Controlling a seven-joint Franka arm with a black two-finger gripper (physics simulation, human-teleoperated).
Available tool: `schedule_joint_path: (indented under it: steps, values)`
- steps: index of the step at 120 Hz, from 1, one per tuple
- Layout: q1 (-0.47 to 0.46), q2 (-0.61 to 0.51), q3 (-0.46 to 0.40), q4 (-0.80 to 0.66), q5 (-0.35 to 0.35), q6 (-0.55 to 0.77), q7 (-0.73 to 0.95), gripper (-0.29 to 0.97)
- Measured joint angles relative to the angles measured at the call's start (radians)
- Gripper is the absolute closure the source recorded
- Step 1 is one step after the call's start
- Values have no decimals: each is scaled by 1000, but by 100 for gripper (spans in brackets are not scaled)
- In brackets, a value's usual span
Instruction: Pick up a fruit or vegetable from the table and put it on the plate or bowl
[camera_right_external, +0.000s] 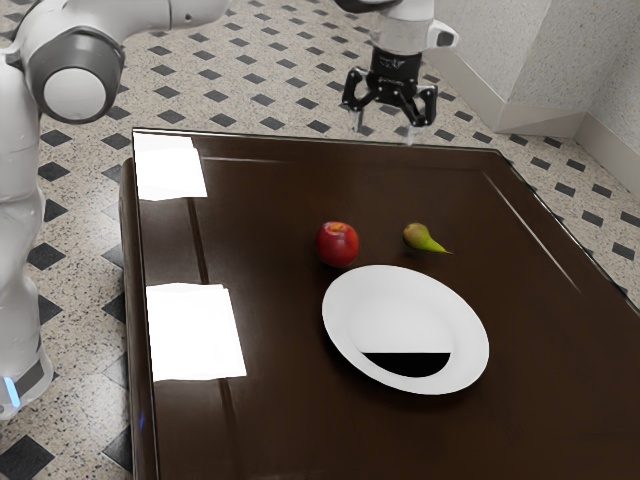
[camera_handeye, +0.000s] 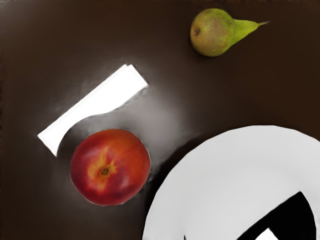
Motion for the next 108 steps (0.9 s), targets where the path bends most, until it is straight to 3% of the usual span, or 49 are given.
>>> schedule_joint_path:
  steps: [23,39,57,77,108]
  values:
    - [0,6,-29,13,-22,-13,-418,0]
    - [-11,23,-48,11,-81,-16,-568,0]
    - [35,121,-46,-10,-170,-18,-627,0]
    - [44,116,19,-60,-203,-17,-621,0]
    - [254,94,39,-103,-214,-15,-606,0]
